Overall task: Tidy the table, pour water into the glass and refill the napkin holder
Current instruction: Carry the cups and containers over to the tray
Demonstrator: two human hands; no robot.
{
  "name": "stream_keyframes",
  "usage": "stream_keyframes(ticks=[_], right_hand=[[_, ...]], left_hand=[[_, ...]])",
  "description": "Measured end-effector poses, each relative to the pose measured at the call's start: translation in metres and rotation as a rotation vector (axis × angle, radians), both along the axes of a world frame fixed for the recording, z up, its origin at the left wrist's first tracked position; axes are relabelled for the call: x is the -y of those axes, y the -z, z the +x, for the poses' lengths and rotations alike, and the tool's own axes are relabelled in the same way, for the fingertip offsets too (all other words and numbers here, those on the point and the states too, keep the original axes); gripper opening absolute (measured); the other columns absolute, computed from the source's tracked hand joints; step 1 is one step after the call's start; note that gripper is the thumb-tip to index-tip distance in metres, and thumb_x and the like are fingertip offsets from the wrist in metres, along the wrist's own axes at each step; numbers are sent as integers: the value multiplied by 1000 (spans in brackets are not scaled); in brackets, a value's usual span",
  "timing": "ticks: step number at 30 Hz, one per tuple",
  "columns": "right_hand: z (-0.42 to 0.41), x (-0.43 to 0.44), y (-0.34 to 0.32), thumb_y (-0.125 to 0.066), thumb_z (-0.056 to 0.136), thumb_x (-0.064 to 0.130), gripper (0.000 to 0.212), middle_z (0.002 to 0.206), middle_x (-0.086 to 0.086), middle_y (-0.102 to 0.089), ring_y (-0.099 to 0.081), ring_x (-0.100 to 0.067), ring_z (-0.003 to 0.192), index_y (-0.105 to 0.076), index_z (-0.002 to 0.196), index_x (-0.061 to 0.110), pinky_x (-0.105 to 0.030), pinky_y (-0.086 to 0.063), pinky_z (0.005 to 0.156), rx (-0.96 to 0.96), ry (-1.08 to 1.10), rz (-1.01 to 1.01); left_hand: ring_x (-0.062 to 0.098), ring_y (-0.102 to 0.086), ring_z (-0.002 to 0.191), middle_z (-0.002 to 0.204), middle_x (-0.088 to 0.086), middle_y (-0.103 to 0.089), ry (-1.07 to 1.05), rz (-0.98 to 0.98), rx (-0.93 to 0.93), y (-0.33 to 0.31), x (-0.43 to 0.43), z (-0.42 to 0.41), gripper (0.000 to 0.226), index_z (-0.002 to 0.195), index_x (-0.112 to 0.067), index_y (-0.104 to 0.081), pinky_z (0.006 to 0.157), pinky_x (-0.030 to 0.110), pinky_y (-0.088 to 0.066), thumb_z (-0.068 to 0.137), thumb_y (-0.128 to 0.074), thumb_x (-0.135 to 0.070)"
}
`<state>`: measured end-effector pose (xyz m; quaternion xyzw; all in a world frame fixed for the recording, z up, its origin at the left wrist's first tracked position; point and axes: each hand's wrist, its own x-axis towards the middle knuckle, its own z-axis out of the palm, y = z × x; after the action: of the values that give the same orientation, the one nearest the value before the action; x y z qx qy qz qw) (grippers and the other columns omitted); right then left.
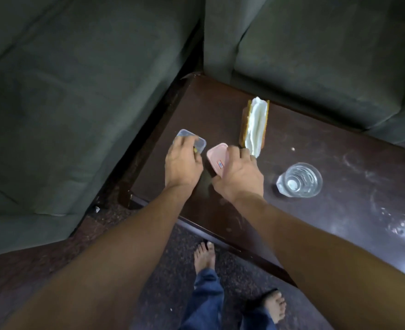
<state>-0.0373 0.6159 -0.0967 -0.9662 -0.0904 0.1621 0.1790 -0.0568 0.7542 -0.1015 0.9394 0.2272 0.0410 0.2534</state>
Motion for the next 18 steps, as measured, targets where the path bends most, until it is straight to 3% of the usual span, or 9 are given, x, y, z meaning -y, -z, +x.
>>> stream_keyframes(ticks=[4, 8, 11, 14, 18], right_hand=[[23, -35, 0, -82, 69, 37, 75, 126, -6, -52, -52, -30, 118, -44, 132, 18, -40, -53, 83, 52, -19, -13], [39, -57, 6, -83, 70, 38, 79, 127, -7, -53, -52, -30, 118, -43, 135, 17, -38, -50, 89, 59, -44, -25], [45, -68, 9, -83, 71, 39, 79, 127, -8, -54, -53, -30, 117, -44, 135, 16, -38, -50, 93, 57, -80, -44], [48, -77, 9, -79, 72, 36, 72, 127, -9, -54, -52, -32, 116, -48, 133, 16, -41, -50, 93, 62, -154, -69], [53, -91, 9, -75, 75, 34, 68, 128, -6, -51, -51, -30, 117, -51, 137, 19, -39, -47, 94, 60, -275, -131]], left_hand=[[31, -66, 108, 133, 7, -57, -13, -122, -54, 3, -32, 25, 51, 136, -18, -60, 100, 45, -50, 87, -66, -7], [30, -64, 116, 140, 5, -53, 28, -189, -155, 10, -51, 35, 54, 142, -22, -55, 104, 43, -49, 89, -66, -15], [31, -61, 120, 136, 7, -56, 55, -125, -73, 17, -65, 30, 43, 137, -17, -60, 102, 40, -46, 94, -58, -13], [31, -60, 120, 131, 11, -60, -51, -107, 23, 23, -80, 27, 36, 133, -12, -64, 103, 39, -43, 98, -53, -11], [34, -59, 121, 129, 15, -64, -116, -209, -171, 31, -97, 36, 34, 132, -18, -67, 103, 36, -42, 105, -50, -29]])
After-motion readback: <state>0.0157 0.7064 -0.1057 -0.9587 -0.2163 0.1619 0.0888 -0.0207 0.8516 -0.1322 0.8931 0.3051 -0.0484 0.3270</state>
